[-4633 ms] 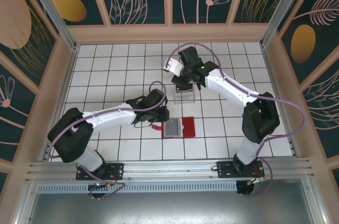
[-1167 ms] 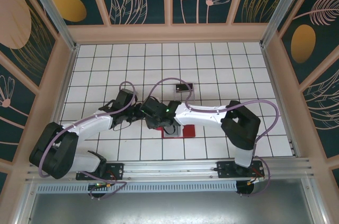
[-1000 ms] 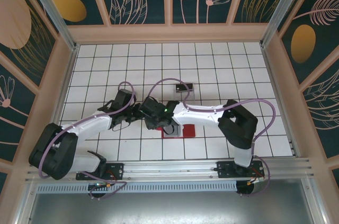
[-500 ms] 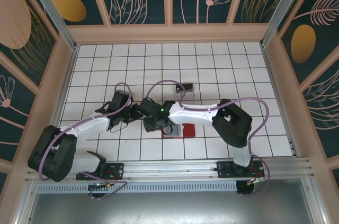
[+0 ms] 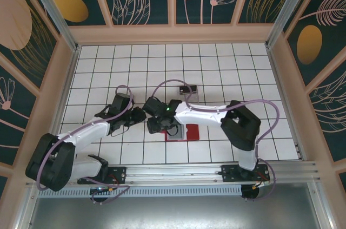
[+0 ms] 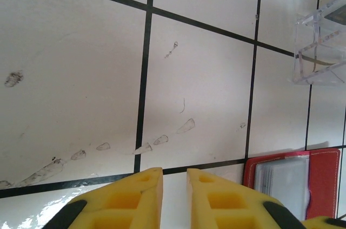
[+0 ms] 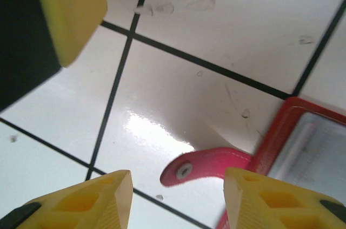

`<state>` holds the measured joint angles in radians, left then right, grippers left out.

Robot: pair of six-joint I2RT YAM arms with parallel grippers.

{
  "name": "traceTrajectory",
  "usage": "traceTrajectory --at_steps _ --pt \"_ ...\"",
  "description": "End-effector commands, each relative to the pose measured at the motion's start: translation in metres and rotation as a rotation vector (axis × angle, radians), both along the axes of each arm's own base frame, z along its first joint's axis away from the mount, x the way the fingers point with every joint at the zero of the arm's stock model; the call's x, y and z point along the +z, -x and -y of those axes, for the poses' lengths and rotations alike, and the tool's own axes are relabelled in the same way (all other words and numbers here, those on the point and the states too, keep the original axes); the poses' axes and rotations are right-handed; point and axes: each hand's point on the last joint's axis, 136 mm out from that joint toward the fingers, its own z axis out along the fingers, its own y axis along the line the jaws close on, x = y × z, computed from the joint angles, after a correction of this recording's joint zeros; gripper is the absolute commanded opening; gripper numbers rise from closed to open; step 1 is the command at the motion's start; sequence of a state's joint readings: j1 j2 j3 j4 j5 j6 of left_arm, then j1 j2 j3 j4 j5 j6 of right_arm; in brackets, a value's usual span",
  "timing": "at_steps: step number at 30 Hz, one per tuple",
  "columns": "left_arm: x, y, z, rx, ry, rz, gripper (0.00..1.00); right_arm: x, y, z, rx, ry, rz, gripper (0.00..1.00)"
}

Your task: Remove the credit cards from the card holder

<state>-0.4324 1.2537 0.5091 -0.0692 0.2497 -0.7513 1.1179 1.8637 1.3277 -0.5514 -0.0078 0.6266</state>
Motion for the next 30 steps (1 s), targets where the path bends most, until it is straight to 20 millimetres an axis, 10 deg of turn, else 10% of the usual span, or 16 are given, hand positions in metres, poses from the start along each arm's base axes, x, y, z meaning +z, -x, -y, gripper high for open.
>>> traceTrajectory --at_steps 1,15,30 --pt "0.014 -0.007 -0.002 -0.004 -0.014 0.039 0.21 0.012 -0.001 0.023 -0.08 0.007 -0.025 0.49" --pt "0.007 -0.009 0.003 -0.017 -0.002 0.025 0.21 -0.038 0.007 0.07 -0.177 0.24 -0.081 0.48" --pt "0.008 -0.015 0.008 -0.028 0.004 0.023 0.21 -0.023 0.003 0.08 -0.211 0.238 -0.061 0.44"
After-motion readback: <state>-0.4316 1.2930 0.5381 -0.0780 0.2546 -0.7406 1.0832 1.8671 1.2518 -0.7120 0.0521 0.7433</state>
